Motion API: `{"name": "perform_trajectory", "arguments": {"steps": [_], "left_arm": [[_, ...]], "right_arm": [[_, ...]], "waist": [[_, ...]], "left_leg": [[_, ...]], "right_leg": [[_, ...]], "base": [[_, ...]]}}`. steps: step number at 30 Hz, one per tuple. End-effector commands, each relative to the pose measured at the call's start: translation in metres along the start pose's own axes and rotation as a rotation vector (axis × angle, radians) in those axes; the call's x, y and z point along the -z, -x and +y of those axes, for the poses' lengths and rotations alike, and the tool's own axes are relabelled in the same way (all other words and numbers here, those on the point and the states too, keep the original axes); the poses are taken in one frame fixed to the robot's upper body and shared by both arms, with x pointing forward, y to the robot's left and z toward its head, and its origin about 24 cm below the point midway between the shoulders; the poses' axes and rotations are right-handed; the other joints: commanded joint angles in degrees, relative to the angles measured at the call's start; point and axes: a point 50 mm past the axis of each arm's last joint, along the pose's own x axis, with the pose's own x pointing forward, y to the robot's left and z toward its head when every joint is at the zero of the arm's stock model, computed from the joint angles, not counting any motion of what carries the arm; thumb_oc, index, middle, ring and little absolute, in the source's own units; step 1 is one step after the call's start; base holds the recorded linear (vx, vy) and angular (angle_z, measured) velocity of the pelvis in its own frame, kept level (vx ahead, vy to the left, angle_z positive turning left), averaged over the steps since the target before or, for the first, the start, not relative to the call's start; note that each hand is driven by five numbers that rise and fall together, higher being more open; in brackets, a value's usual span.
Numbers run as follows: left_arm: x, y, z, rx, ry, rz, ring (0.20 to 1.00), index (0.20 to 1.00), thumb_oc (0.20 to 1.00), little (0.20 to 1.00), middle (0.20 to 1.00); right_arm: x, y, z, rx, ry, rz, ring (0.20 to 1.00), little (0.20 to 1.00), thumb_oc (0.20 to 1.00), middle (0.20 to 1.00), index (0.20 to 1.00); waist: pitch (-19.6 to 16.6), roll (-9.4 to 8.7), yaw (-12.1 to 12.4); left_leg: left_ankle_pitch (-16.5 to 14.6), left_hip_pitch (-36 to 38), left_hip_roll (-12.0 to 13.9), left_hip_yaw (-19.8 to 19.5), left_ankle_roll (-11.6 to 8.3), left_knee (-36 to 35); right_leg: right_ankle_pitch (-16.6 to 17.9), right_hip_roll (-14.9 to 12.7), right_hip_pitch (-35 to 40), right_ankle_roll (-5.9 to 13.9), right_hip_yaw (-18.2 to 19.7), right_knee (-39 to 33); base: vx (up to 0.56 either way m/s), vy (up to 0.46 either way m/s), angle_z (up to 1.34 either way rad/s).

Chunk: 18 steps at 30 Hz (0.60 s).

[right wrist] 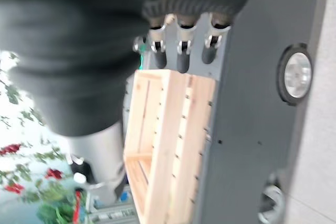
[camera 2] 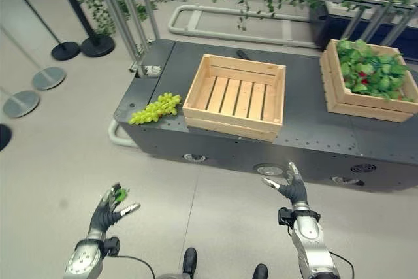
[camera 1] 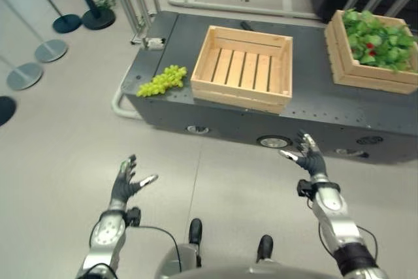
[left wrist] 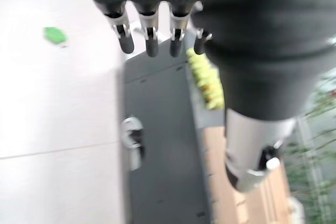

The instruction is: Pick up the fruits from the basket on one side to the basket on the other side

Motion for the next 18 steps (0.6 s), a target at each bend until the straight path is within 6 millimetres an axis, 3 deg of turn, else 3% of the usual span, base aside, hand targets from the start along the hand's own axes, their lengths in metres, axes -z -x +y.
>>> {"name": "perform_trajectory", "arguments": {"steps": [1, 2, 3, 4, 7, 12, 13, 15, 16, 17, 18], "left_arm": [[-0.006, -0.005, 0.005, -0.026, -0.063, -0.031, 1.0, 1.0, 1.0, 1.0, 1.0], [-0.006, -0.005, 0.005, -0.027, -0.063, -0.031, 1.0, 1.0, 1.0, 1.0, 1.0], [0.008, 0.001, 0.006, -0.019, -0.079, 0.03, 1.0, 1.0, 1.0, 1.0, 1.0], [0.016, 0.002, 0.006, -0.009, -0.103, 0.072, 1.0, 1.0, 1.0, 1.0, 1.0], [0.038, 0.009, 0.005, 0.015, -0.157, 0.173, 1.0, 1.0, 1.0, 1.0, 1.0], [0.067, 0.021, 0.005, 0.006, -0.167, 0.315, 1.0, 1.0, 1.0, 1.0, 1.0], [0.07, 0.022, 0.0, 0.051, -0.183, 0.334, 1.0, 1.0, 1.0, 1.0, 1.0], [0.069, 0.02, -0.004, 0.066, -0.2, 0.325, 1.0, 1.0, 1.0, 1.0, 1.0], [0.069, 0.02, -0.005, 0.066, -0.2, 0.324, 1.0, 1.0, 1.0, 1.0, 1.0], [0.066, 0.017, -0.005, 0.068, -0.208, 0.311, 1.0, 1.0, 1.0, 1.0, 1.0], [0.066, 0.017, -0.005, 0.068, -0.208, 0.311, 1.0, 1.0, 1.0, 1.0, 1.0]], "right_arm": [[-0.018, -0.005, -0.008, -0.031, 0.02, -0.096, 1.0, 1.0, 1.0, 1.0, 1.0], [-0.018, -0.005, -0.008, -0.031, 0.02, -0.097, 1.0, 1.0, 1.0, 1.0, 1.0], [-0.019, -0.005, -0.007, -0.049, 0.002, -0.104, 1.0, 1.0, 1.0, 1.0, 1.0], [-0.02, -0.006, -0.006, -0.057, -0.005, -0.111, 1.0, 1.0, 1.0, 1.0, 1.0], [-0.026, -0.009, -0.003, -0.07, -0.006, -0.141, 1.0, 1.0, 1.0, 1.0, 1.0], [-0.033, -0.013, -0.008, -0.043, 0.006, -0.169, 1.0, 1.0, 1.0, 1.0, 1.0], [-0.035, -0.011, -0.015, -0.028, 0.02, -0.18, 1.0, 1.0, 1.0, 1.0, 1.0], [-0.034, -0.009, -0.022, -0.011, 0.038, -0.175, 1.0, 1.0, 1.0, 1.0, 1.0], [-0.034, -0.009, -0.022, -0.01, 0.038, -0.176, 1.0, 1.0, 1.0, 1.0, 1.0], [-0.036, -0.007, -0.028, -0.002, 0.05, -0.18, 1.0, 1.0, 1.0, 1.0, 1.0], [-0.036, -0.007, -0.029, -0.001, 0.05, -0.181, 1.0, 1.0, 1.0, 1.0, 1.0]], "waist": [[-1.94, -1.37, 1.58], [-1.98, -1.43, 1.59], [-0.85, -2.84, 2.04], [-0.49, -3.36, 1.93], [0.39, -2.46, 2.12], [0.23, -0.21, 2.11], [-0.07, 1.02, 2.0], [0.03, 1.85, 1.6], [0.04, 1.9, 1.47], [0.81, 2.43, 1.6], [0.67, 2.31, 1.43]], "left_leg": [[-2.79, 1.6, -5.32, -2.4, -1.18, 1.94], [-2.68, 1.53, -5.36, -2.36, -1.17, 1.88], [-2.0, 2.49, -7.05, -1.74, -0.71, 1.75], [-1.33, 2.5, -7.38, -1.91, -1.16, 1.84], [-1.55, 4.9, -5.83, -2.41, -2.72, 2.66], [-1.67, 6.47, -3.45, -3.51, -4.11, 6.25], [-0.64, 6.39, -2.57, -3.94, -5.67, 9.59], [2.12, 4.26, -2.18, -4.46, -7.89, 14.15], [2.05, 4.11, -2.17, -4.62, -7.92, 14.38], [5.25, 1.71, -1.11, -4.66, -10.84, 20.88], [5.54, 1.49, -1.31, -4.78, -10.76, 20.72]], "right_leg": [[-1.51, 1.95, 4.02, 8.64, 3.28, 0.11], [-1.62, 1.87, 3.82, 8.62, 3.34, 0.32], [-6.94, 10.34, 1.84, 7.63, 4.14, 4.42], [-8.85, 13.08, 1.41, 7.07, 4.57, 5.2], [-11.89, 11.69, 2.87, 2.95, 0.89, 4.58], [-12.11, 9.05, 4.07, 2.26, -1.01, 3.77], [-12.72, 7.94, 5.22, 1.94, -2.56, 3.7], [-12.84, 6.38, 6.8, 1.43, -4.19, 2.84], [-12.83, 6.41, 6.85, 1.41, -4.35, 2.79], [-13.33, 5.74, 8.81, 0.82, -4.92, 2.29], [-13.19, 5.57, 8.64, 0.86, -5.09, 2.22]], "base": [[0.15, 0.394, -0.21], [0.14, 0.433, -0.19], [0.11, 0.174, -0.3], [0.17, 0.179, -0.49], [0.2, -0.038, -0.02], [0.29, -0.102, 0.19], [0.26, -0.072, 0.32], [0.2, -0.031, 0.54], [0.18, -0.019, 0.8], [0.13, -0.023, 0.66], [0.18, -0.046, 0.62]]}}
